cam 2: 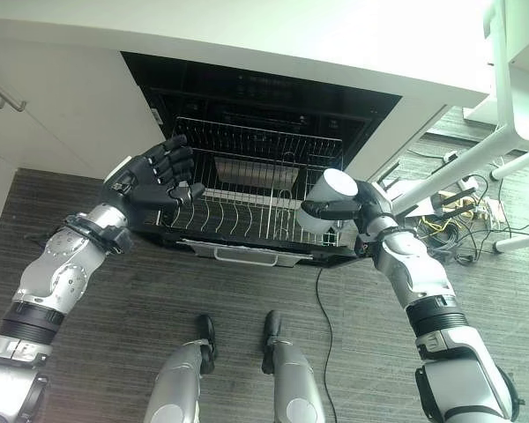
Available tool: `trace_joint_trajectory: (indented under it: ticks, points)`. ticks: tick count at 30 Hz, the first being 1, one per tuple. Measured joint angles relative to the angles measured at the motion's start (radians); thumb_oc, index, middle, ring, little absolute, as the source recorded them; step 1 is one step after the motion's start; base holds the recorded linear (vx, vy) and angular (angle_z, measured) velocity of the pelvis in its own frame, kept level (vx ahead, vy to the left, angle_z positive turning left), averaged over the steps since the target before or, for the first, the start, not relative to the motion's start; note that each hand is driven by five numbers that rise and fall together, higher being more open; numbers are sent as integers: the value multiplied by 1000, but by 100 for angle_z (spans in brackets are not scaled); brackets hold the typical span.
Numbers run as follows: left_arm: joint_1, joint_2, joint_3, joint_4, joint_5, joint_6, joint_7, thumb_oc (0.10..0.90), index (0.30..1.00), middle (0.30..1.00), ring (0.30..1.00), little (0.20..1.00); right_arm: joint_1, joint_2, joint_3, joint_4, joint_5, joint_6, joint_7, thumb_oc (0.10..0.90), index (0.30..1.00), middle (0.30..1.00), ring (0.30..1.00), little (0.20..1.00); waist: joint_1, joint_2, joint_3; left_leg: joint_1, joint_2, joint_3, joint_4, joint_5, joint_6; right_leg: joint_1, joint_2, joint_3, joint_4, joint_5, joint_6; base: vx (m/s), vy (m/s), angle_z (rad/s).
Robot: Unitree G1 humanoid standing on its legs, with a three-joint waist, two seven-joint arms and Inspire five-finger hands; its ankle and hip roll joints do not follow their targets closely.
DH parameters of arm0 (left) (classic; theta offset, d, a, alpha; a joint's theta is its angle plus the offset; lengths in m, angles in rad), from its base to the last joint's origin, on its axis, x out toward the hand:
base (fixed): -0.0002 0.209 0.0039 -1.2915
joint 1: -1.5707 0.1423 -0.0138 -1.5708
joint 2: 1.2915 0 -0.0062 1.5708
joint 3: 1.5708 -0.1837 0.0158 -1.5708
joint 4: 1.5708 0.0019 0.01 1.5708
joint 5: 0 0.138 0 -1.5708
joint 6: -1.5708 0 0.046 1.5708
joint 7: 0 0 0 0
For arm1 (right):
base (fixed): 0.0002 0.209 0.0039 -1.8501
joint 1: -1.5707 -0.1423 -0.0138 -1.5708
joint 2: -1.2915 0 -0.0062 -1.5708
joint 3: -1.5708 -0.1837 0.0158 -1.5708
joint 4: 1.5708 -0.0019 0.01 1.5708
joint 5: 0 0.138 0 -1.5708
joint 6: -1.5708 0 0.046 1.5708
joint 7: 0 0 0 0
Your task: Place the dishes in the dishwasher.
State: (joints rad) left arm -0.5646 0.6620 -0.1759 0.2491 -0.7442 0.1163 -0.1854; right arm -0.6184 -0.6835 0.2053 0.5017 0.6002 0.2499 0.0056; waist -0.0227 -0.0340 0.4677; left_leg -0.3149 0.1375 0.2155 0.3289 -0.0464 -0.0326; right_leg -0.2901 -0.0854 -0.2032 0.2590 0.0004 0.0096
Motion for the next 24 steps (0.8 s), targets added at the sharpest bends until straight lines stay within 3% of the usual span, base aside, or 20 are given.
trace_joint_trajectory:
  ticks: [12,24]
  points:
    - [-9,31,0,-1,-40,1,-8,800,900,900,900,900,-142,-86,29,106,-2,14,53,400,300,300,300,300,4,0,0,43,-2,-2,-1,-9,3,55,0,-3,-22,3,4,-1,0,0]
    - [-25,32,-36,-1,-115,9,-23,800,900,900,900,900,-265,-110,172,222,-11,42,84,400,300,300,300,300,13,2,1,26,-2,-2,-5,-10,3,48,1,-8,-46,10,8,0,0,0]
